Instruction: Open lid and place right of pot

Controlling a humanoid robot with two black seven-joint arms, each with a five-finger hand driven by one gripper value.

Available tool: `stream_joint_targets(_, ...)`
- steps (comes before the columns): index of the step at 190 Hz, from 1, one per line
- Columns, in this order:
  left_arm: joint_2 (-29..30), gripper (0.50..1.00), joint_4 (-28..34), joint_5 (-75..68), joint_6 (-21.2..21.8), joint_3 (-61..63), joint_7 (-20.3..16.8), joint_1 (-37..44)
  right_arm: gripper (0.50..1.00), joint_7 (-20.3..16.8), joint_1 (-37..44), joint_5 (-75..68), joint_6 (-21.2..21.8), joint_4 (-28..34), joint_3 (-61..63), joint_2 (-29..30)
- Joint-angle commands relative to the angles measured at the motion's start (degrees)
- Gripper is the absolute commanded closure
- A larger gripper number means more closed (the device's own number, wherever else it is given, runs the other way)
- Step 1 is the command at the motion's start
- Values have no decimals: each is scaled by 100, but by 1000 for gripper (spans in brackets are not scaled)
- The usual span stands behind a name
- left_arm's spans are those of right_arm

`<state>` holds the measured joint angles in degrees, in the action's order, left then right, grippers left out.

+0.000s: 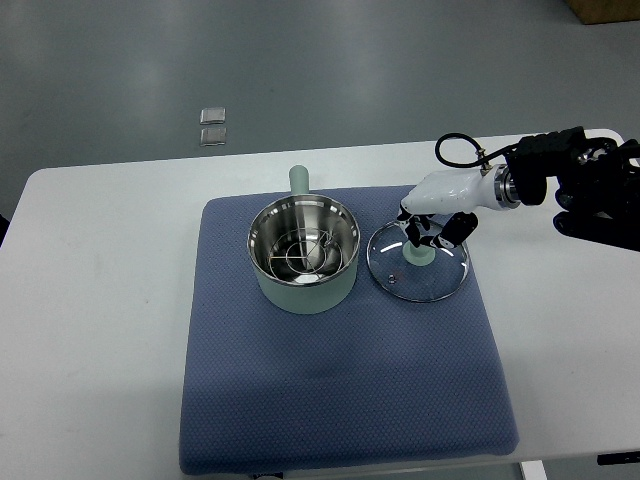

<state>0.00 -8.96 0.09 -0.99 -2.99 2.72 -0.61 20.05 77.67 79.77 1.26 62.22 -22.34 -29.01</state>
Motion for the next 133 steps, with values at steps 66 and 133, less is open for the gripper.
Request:
stream_joint_targets(66, 0, 500, 0, 0, 3, 0, 0, 0, 838, 34, 56, -84, -20, -26, 660, -500)
stream_joint_targets(133, 0, 500, 0, 0, 3, 0, 0, 0, 603, -19, -1685, -1183, 59, -87, 4176, -1168)
